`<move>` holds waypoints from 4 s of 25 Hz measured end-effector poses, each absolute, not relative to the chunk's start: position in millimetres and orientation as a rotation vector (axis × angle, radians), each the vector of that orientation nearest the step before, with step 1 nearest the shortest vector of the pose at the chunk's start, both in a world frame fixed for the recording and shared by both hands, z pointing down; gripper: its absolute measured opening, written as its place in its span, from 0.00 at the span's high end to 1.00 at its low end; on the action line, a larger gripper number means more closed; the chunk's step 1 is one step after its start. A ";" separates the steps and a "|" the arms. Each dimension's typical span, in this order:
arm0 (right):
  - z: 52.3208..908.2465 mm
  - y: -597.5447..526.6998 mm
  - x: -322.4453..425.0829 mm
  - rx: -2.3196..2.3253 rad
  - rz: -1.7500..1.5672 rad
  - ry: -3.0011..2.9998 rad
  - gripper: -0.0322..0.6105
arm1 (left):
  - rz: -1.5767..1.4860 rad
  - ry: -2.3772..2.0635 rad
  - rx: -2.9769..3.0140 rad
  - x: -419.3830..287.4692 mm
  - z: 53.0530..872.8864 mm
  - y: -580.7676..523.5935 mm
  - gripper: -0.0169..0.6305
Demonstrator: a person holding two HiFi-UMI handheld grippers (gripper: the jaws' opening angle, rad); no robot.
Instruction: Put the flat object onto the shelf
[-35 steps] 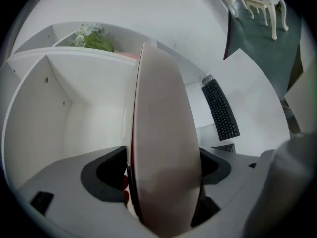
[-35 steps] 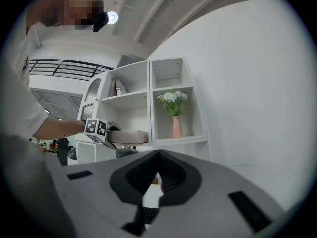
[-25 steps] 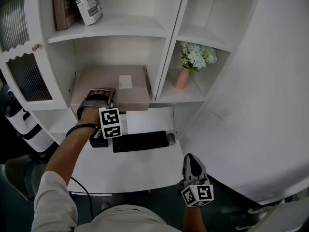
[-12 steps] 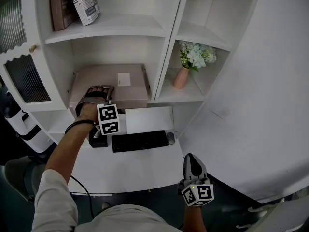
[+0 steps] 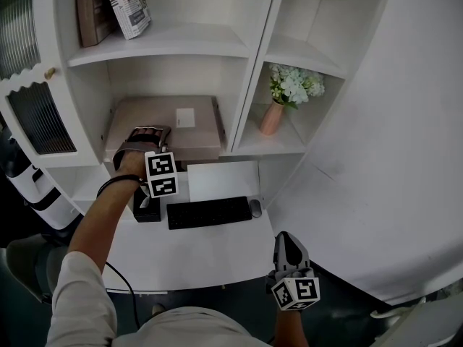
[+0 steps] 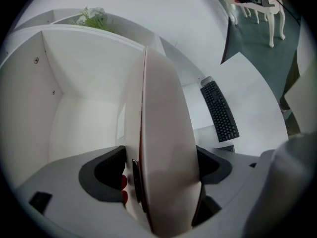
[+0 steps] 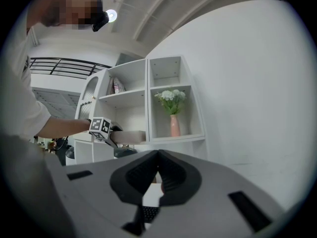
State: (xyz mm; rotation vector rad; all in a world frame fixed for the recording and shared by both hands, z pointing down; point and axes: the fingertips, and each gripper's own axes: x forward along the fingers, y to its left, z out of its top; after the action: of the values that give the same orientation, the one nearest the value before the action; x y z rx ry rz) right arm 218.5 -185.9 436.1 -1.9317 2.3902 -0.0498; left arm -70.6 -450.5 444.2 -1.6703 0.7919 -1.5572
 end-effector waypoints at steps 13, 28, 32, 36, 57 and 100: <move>438.3 -182.5 222.2 -1.936 -0.055 2.382 0.95 | -1.572 0.786 -1.726 -71.5 445.7 -459.6 0.31; 439.2 -175.8 223.8 -1.938 -0.063 2.372 0.95 | -1.557 0.779 -1.795 -69.5 446.2 -464.6 0.27; 437.4 -176.0 220.0 -1.930 -0.059 2.378 0.95 | -1.529 0.784 -1.797 -70.0 443.9 -460.8 0.27; 435.5 -176.9 218.2 -1.921 -0.053 2.385 0.95 | -1.454 0.828 -1.864 -67.8 432.5 -452.2 0.27; 414.9 -185.0 180.4 -1.780 0.011 2.467 0.95 | -0.662 1.315 -2.423 -89.0 338.2 -388.3 0.27; 382.9 -160.2 120.7 -1.561 0.117 2.588 0.95 | -0.118 1.689 -2.415 -167.4 343.5 -203.7 0.93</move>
State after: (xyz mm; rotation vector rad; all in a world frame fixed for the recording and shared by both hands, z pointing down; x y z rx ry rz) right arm 120.7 -160.2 382.9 -1.5606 2.5878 0.1171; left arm -167.4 -203.7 343.5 -2.4147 1.6894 -0.1182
